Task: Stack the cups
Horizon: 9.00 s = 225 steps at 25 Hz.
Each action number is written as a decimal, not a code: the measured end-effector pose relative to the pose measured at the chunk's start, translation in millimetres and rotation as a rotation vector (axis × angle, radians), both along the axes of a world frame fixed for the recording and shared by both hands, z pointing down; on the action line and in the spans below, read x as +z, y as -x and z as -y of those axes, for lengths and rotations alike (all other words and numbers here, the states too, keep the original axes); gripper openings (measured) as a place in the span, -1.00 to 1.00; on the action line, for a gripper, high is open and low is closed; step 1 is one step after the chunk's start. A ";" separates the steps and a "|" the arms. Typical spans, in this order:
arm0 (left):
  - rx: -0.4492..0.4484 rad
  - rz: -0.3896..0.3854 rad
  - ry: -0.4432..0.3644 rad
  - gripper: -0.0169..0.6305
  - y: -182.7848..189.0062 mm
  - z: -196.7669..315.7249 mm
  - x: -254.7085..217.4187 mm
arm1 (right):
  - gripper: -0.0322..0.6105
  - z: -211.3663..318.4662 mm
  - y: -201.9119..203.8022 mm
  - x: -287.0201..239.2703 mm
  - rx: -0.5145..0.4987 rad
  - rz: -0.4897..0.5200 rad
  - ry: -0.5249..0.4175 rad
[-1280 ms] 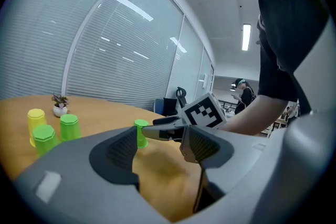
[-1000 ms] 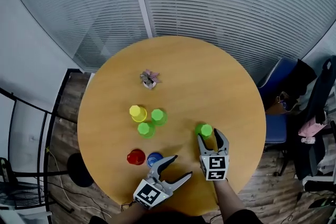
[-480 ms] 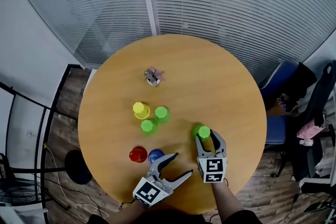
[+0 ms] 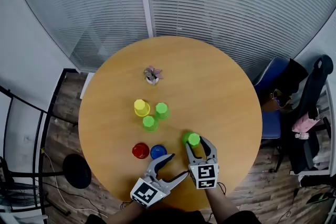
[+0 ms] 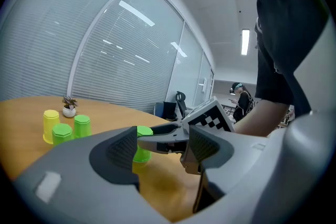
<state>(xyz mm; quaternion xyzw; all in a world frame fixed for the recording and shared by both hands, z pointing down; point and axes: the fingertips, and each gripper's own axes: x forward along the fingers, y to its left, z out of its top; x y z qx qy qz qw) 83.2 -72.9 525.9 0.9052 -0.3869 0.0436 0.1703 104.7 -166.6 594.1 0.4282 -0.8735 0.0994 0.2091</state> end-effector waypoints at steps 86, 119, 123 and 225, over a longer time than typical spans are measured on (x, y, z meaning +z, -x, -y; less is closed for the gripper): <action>0.094 0.235 0.096 -0.03 153.9 123.4 68.4 | -0.08 17.7 119.8 -50.0 -0.015 0.023 -0.009; 0.063 0.269 0.025 -0.27 147.7 87.1 11.4 | -0.08 -31.2 102.2 -74.0 0.019 0.078 -0.027; 0.081 0.275 0.006 -0.27 142.8 64.1 -1.2 | -0.08 -47.6 97.3 -75.4 0.021 0.077 -0.029; 0.046 0.109 0.009 -0.18 160.3 131.1 14.8 | -0.20 92.1 155.5 -14.5 -0.217 -0.207 0.083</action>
